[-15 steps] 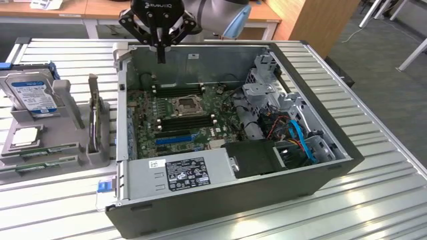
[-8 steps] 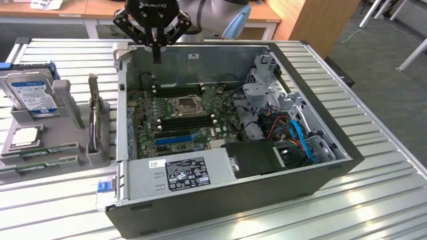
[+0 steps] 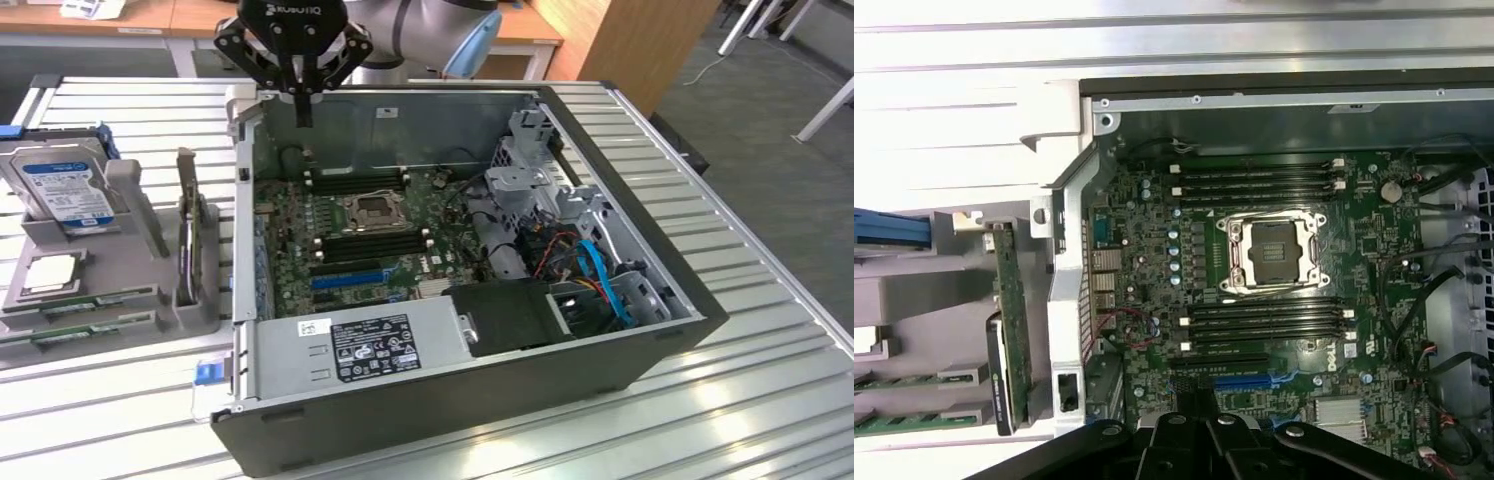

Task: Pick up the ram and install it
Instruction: 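Reach for the ram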

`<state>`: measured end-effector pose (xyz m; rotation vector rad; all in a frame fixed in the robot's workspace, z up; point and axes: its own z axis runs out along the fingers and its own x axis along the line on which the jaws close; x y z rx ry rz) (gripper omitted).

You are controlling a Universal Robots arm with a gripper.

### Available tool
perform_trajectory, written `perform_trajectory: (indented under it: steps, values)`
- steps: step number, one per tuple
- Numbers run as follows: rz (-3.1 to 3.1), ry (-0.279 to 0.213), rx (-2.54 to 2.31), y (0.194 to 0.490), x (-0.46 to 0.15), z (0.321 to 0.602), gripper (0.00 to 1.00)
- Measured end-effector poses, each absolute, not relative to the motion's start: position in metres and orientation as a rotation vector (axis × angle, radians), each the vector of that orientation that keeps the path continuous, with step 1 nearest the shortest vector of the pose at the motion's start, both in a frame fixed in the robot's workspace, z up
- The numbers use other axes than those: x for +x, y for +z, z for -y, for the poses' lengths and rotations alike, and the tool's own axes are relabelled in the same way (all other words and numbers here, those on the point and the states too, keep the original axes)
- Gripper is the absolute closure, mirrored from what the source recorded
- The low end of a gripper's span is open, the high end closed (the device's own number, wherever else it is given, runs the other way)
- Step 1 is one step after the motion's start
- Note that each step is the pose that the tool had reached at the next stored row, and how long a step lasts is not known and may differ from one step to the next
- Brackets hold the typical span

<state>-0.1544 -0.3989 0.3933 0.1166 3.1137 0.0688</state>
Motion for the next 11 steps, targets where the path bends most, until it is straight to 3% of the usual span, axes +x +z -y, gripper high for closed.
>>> perform_trajectory:
  steps: [11]
  values:
    - [-3.114, 0.069, 0.117, 0.3933, -0.1652, 0.3988, 0.90]
